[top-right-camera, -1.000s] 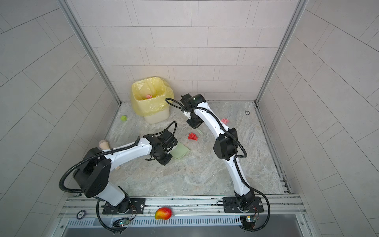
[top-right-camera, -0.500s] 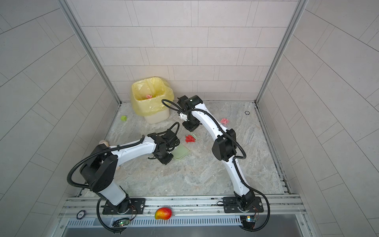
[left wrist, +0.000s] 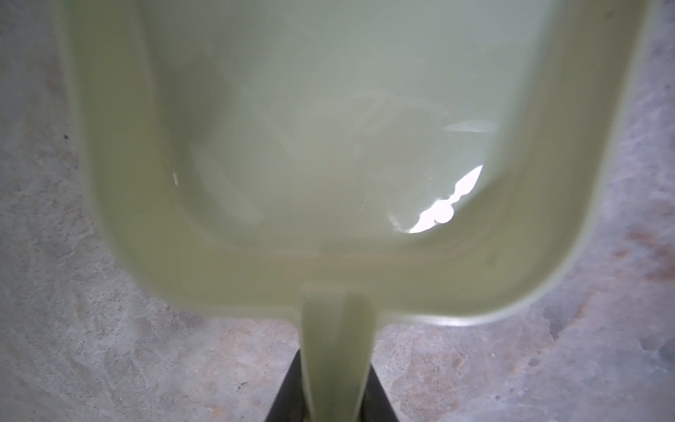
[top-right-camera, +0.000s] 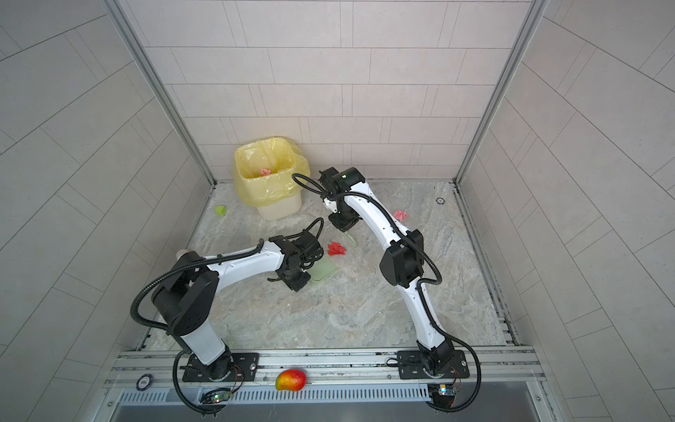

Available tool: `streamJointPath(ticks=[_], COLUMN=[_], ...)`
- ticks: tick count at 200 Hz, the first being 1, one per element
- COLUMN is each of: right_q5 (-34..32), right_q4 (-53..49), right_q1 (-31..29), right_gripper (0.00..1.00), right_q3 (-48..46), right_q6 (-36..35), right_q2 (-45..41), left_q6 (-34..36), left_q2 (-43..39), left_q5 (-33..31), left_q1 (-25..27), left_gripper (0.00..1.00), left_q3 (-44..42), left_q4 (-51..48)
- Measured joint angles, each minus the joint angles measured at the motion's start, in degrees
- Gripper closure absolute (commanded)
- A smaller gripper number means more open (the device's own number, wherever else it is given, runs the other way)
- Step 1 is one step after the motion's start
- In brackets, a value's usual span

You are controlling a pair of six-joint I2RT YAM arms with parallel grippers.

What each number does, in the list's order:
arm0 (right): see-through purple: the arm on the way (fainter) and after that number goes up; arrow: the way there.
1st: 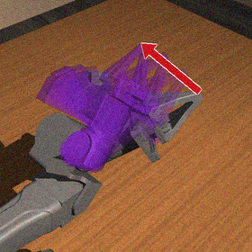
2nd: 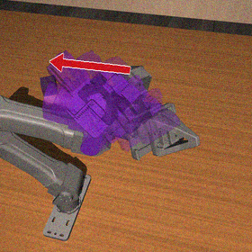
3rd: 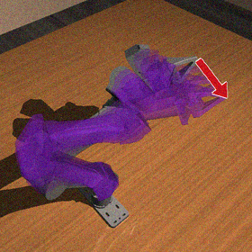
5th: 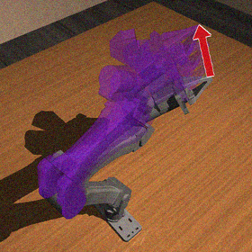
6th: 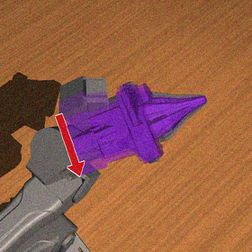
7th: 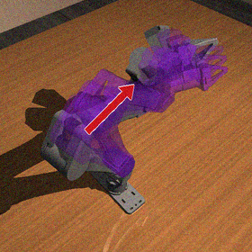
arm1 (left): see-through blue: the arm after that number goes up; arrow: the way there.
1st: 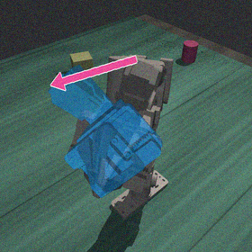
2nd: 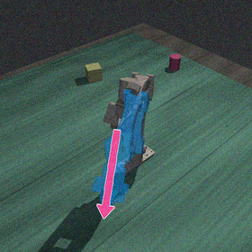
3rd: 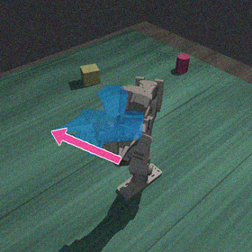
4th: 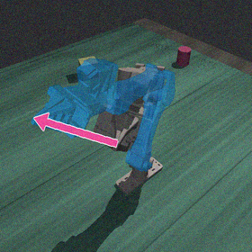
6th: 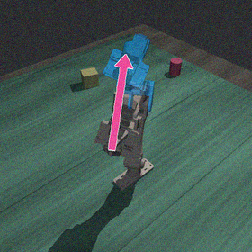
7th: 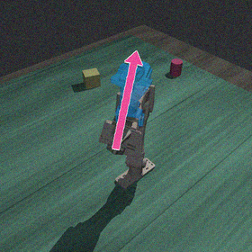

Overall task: Sweep away the paper scraps from the table
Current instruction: 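Sweep the red scrap into the dustpan with the right gripper's brush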

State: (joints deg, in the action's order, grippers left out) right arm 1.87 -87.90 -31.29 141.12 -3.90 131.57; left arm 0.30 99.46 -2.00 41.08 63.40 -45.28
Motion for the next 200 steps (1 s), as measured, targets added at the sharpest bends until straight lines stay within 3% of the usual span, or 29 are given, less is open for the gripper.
streamJointPath(ticks=[65,200], right_q5=[2.56,15.8], right_q4=[-1.2,-0.87], right_q1=[-0.52,-5.42], right_gripper=[1.0,1.0], right_q3=[0.0,-5.11], right_q6=[0.15,1.66], right_q2=[0.55,-3.48], left_q6=[0.76,0.76], left_q2=[1.66,1.73], left_q5=[-0.87,-1.07], left_q1=[0.0,0.0], left_gripper=[1.0,1.0], left_q3=[0.33,0.31], left_q4=[0.48,0.92])
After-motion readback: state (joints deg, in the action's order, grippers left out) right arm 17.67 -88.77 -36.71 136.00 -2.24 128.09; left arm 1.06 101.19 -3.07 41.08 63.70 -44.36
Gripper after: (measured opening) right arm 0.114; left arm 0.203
